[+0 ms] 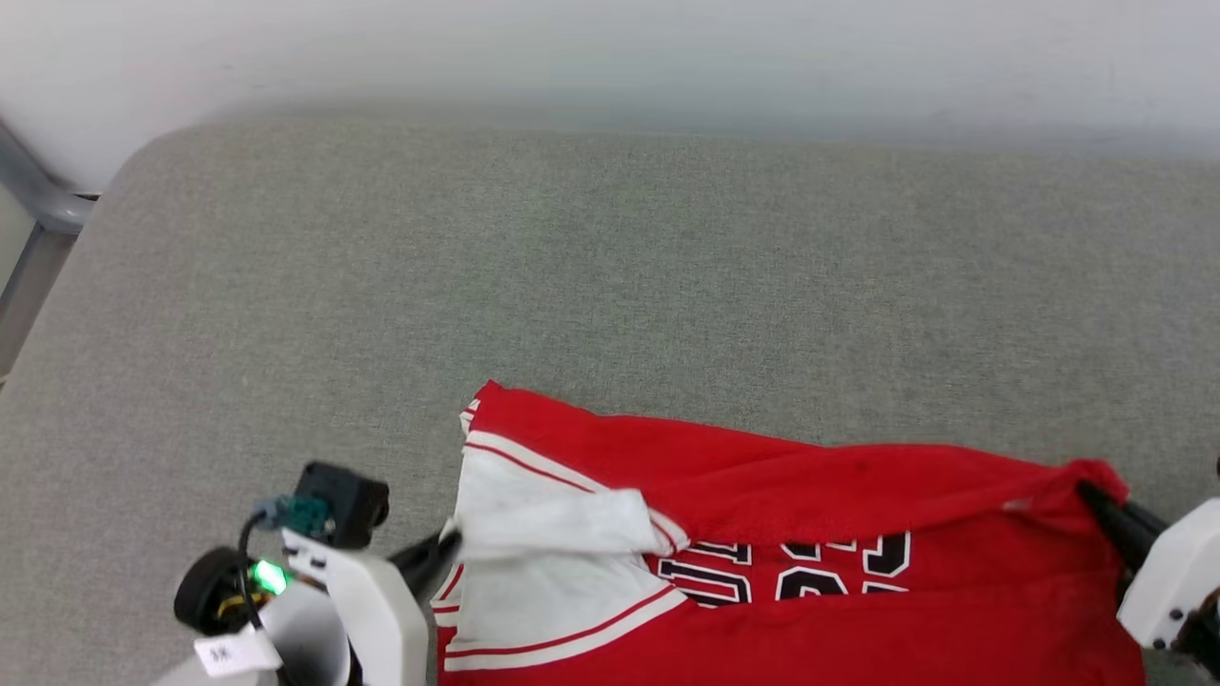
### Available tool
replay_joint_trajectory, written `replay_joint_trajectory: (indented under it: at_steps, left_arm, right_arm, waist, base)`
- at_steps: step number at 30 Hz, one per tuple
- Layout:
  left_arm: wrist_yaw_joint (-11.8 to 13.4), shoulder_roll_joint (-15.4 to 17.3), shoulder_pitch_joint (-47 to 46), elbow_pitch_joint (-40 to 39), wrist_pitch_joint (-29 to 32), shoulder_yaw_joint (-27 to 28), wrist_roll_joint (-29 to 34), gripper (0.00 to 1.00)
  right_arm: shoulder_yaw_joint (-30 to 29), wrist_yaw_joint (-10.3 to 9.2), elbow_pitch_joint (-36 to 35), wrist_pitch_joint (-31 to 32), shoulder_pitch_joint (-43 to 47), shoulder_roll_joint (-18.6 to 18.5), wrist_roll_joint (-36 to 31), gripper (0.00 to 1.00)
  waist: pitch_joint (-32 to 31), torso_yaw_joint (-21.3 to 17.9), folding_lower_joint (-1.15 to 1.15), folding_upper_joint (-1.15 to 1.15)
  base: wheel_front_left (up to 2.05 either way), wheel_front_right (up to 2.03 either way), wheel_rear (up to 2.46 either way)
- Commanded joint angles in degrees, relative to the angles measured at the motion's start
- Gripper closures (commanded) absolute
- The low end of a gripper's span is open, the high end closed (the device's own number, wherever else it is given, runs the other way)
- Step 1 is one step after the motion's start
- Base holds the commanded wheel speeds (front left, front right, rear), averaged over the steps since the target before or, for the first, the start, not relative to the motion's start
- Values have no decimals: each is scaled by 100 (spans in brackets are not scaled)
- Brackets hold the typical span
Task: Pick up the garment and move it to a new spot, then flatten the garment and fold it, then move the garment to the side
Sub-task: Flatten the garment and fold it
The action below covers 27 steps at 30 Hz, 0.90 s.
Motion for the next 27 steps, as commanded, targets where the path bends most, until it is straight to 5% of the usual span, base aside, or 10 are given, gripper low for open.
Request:
replay_joint_trajectory:
  at_steps: [1,9,21,22,23,24,27]
  left_arm:
    - [11,38,139,51,25,-70,54,100]
    - [-52,-45,343,531,-5,-281,71,100]
    - [-509,-480,185,1428,-209,-495,51,100]
    - [-538,-495,171,1471,-227,-506,56,53]
    - [-551,-502,157,1509,-239,-516,74,0]
    - [-565,-514,165,1554,-252,-525,65,0]
    - [-577,-555,230,1648,-317,-531,47,0]
  right_arm:
    - [39,-5,-51,39,139,-66,100,100]
    - [347,-5,-141,263,522,-506,287,100]
    - [761,-5,-23,290,575,-884,479,100]
    - [793,-6,-13,286,577,-905,504,100]
    - [833,-5,9,301,592,-923,534,89]
    - [855,-6,42,323,610,-939,542,0]
    - [916,-5,59,335,634,-988,624,0]
  waist:
    - [10,-15,0,0]
    - [124,-57,0,0]
    - [249,-89,0,0]
    - [244,-88,0,0]
    - [229,-89,0,0]
    - [203,-93,0,0]
    - [89,-115,0,0]
  base:
    - [0,0,0]
    - [0,0,0]
    - [0,0,0]
    - [0,0,0]
    - [0,0,0]
    - [0,0,0]
    - [0,0,0]
